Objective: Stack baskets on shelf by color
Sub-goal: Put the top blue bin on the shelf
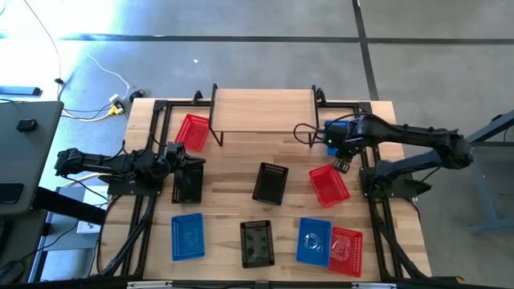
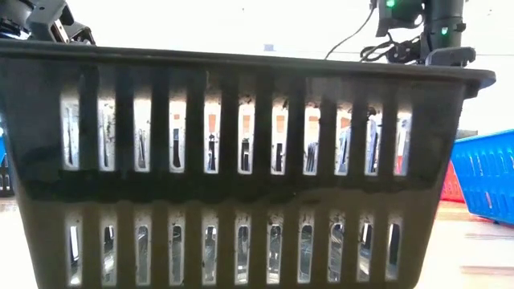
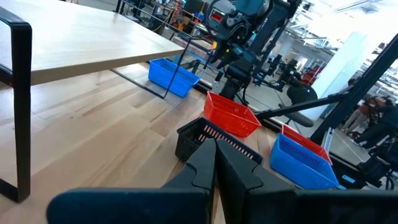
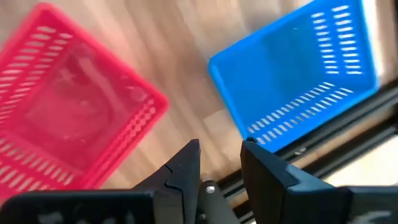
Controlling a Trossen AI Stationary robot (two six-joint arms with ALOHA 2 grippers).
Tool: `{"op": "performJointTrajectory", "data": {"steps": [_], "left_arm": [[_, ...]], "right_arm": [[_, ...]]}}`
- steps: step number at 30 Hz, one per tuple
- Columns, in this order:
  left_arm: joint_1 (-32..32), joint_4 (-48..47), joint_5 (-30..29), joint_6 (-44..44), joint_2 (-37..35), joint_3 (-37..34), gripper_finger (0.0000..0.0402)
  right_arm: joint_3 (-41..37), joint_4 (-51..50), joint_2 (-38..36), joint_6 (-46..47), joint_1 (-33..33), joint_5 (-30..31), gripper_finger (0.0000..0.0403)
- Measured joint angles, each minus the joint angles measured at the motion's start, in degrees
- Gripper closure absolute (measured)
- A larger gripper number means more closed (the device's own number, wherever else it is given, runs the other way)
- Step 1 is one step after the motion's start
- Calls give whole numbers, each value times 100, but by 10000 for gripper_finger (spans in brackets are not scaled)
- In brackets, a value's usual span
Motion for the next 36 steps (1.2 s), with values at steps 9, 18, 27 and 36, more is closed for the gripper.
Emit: {"op": "performJointTrajectory", "data": {"steps": [9, 18, 27, 36], "left_arm": [[2, 3, 0, -83, -1, -1, 398], [2, 5, -24, -227, -1, -1, 398], [2, 9, -31, -348, -1, -1, 398], [2, 95, -46, -479, -2, -1, 398]], "right_arm": [[0, -102, 430, 46, -2, 143, 242], [0, 53, 972, 86, 0, 591, 213], [0, 97, 1628, -242, 2, 792, 214], [-2, 115, 2106, -253, 2, 810, 214]]}}
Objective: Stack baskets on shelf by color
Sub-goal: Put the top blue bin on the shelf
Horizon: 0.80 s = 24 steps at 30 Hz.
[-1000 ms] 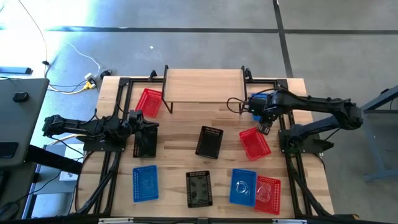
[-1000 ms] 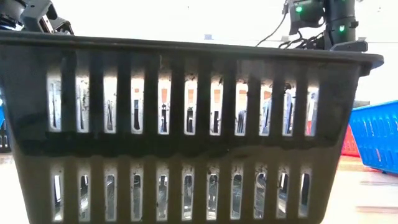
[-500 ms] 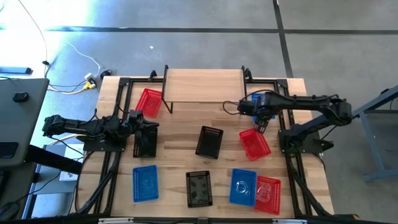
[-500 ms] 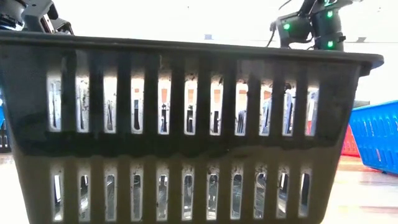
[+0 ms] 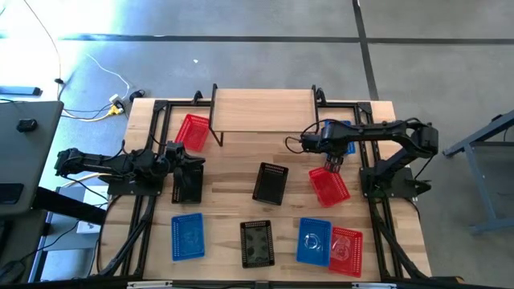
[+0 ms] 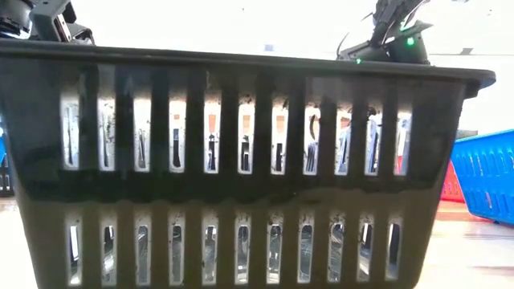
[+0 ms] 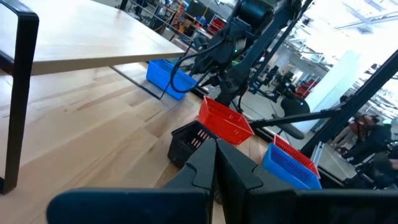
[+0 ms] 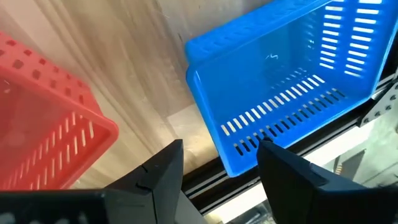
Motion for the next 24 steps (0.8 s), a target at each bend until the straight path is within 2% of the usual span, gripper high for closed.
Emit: {"op": "performJointTrajectory", "data": {"steps": [11, 24], "left_arm": [[0, 1, 2, -4, 0, 0, 398], [0, 1, 2, 9, 0, 0, 398]], "right_arm": [[0, 56, 367, -66, -2, 103, 215], [0, 277, 661, -105, -2, -131, 215]]}}
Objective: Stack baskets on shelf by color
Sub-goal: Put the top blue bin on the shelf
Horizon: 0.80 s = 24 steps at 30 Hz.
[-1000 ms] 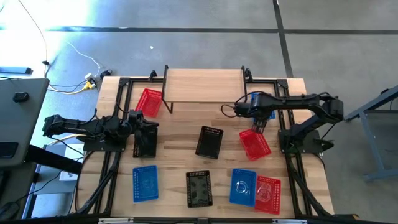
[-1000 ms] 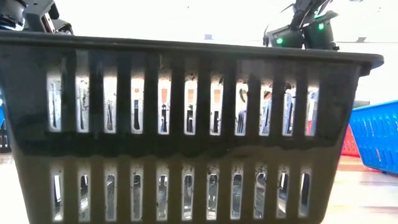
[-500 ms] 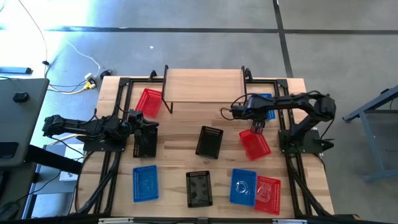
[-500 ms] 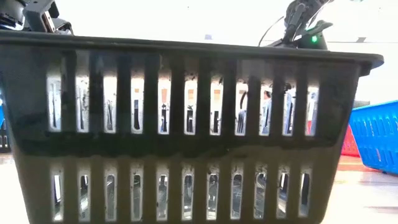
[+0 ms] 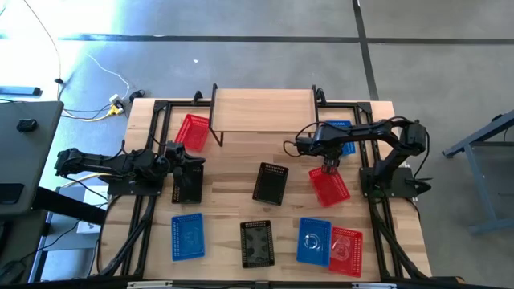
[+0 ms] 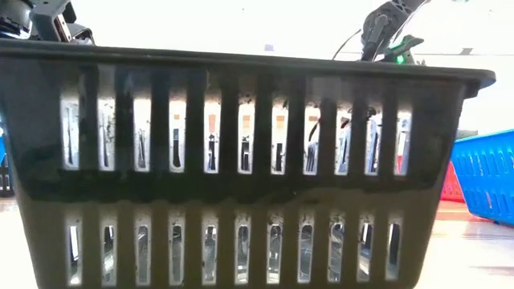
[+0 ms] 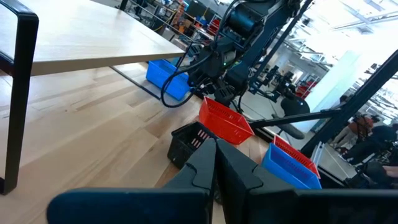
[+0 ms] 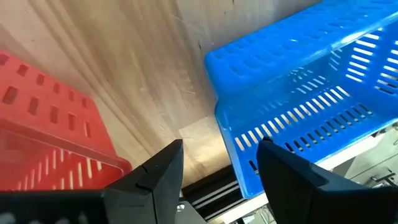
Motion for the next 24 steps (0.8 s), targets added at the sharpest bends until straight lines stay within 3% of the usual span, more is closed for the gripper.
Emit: {"op": "performJointTrajectory", "data": {"steps": [16, 24], "left_arm": [[0, 0, 2, -2, 0, 0, 398], [0, 0, 2, 0, 0, 0, 398]], "right_arm": [[0, 138, 0, 7, 0, -79, 215], [0, -435, -60, 390, 257, 302, 215]]}}
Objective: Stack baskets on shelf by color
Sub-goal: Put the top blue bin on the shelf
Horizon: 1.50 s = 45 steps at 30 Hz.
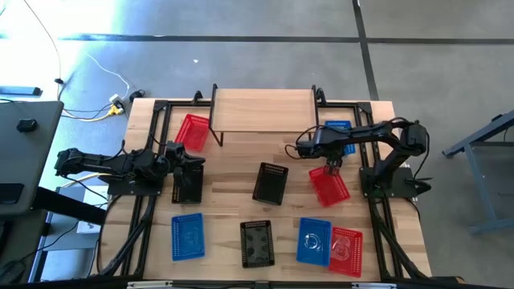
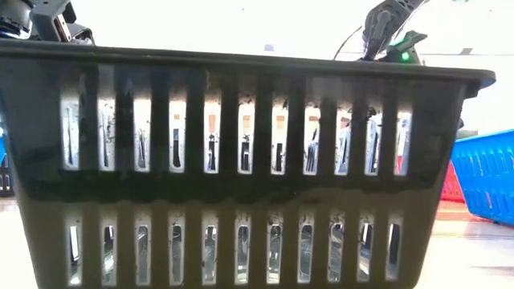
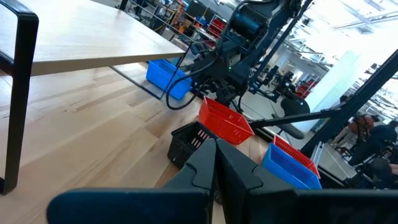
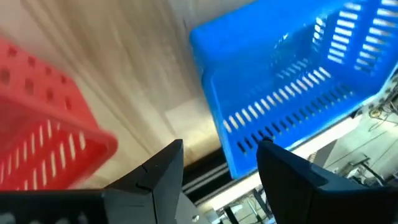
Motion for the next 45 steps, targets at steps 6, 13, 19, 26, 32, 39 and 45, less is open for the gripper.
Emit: {"op": "performJointTrajectory", "data": {"steps": [6, 13, 19, 26, 32, 39, 45], "left_arm": [[0, -2, 0, 2, 0, 0, 398], [0, -2, 0, 2, 0, 0, 398], [0, -2, 0, 4, 0, 0, 398], [0, -2, 0, 4, 0, 0, 398], [0, -2, 0, 4, 0, 0, 398], [0, -2, 2, 4, 2, 0, 398], [0, -2, 26, 4, 0, 0, 398]], "right_arm": [[0, -167, -402, 284, 245, -20, 215], [0, -250, -1289, 394, 355, -20, 215], [0, -92, -2368, 16, 318, -67, 215], [2, 57, -3239, 171, -95, -505, 215], [2, 103, -3532, 1131, -609, -288, 215], [2, 109, -3466, 2450, -1410, -208, 215], [2, 122, -3468, 3068, -2229, -216, 215]]}}
